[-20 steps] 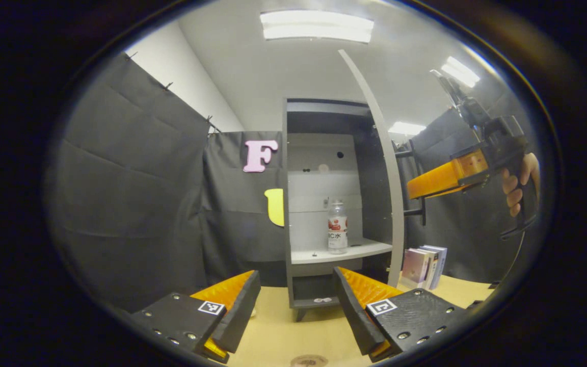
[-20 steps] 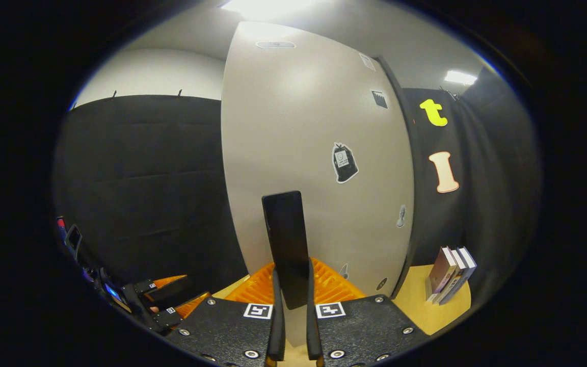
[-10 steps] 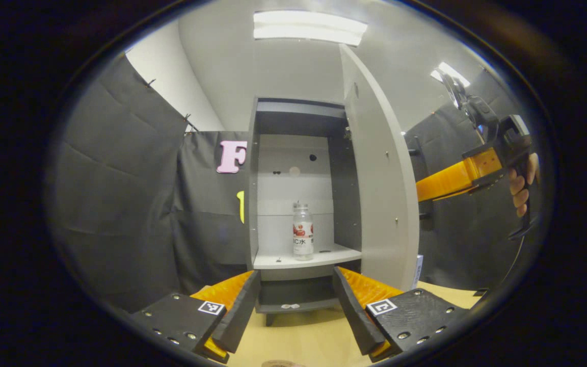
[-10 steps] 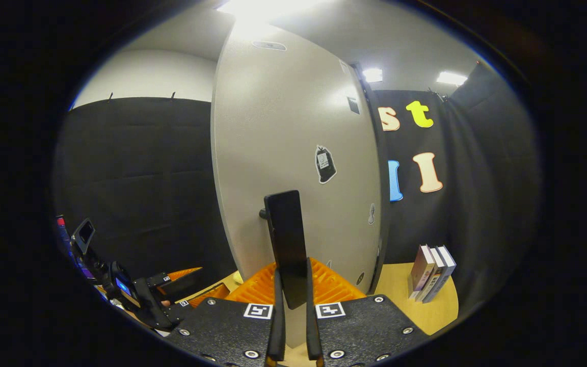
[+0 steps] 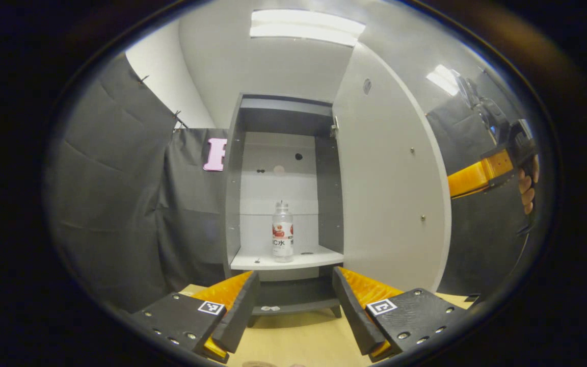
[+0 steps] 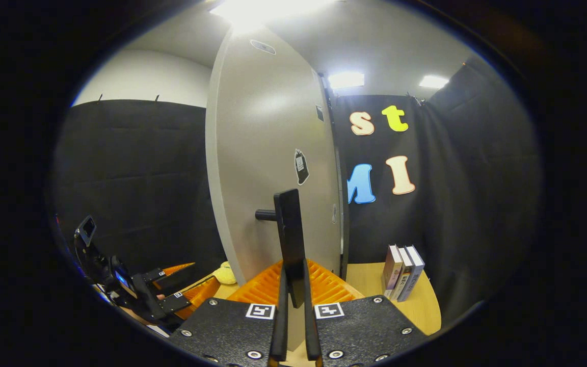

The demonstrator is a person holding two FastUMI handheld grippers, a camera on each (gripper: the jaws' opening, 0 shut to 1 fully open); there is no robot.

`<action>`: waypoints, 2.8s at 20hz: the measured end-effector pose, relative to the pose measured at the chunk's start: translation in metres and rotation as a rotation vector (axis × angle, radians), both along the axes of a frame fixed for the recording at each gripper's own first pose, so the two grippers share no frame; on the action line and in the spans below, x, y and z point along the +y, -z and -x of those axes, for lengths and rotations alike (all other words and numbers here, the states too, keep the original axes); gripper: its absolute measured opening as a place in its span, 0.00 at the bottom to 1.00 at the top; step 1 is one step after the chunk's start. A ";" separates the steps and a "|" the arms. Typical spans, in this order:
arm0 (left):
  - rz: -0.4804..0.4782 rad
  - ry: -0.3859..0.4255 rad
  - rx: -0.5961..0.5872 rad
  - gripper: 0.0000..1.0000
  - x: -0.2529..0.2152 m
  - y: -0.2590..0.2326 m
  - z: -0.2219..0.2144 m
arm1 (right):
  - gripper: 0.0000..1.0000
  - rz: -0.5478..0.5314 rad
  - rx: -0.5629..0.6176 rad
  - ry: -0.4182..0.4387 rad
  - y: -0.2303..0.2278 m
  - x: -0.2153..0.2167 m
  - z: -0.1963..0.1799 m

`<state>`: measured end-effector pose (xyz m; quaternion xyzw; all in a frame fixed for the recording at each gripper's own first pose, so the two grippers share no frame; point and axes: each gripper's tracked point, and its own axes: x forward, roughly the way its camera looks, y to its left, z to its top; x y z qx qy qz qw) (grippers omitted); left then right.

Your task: Open the cabinet door with the right hand, grasp the bottle in the cabinet with the left hand and place it on the coaster, then close the cabinet door with the right hand.

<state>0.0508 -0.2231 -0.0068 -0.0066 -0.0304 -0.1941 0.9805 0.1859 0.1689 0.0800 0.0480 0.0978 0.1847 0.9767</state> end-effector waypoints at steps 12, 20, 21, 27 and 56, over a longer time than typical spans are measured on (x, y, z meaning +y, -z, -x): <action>-0.030 -0.041 0.022 0.89 -0.039 0.008 -0.005 | 0.14 -0.032 -0.014 0.025 0.004 -0.020 -0.006; -0.064 -0.086 0.002 0.89 -0.047 -0.018 -0.050 | 0.15 -0.028 -0.088 0.107 0.002 -0.050 -0.013; -0.065 -0.085 0.000 0.85 -0.049 -0.021 -0.057 | 0.16 -0.026 -0.094 0.138 0.004 -0.054 -0.018; -0.062 -0.058 -0.012 0.85 -0.055 -0.037 -0.115 | 0.97 0.062 -0.102 0.341 0.018 -0.099 -0.016; -0.069 -0.007 0.120 0.88 -0.084 0.031 -0.359 | 0.97 0.091 0.038 0.771 0.073 -0.137 0.008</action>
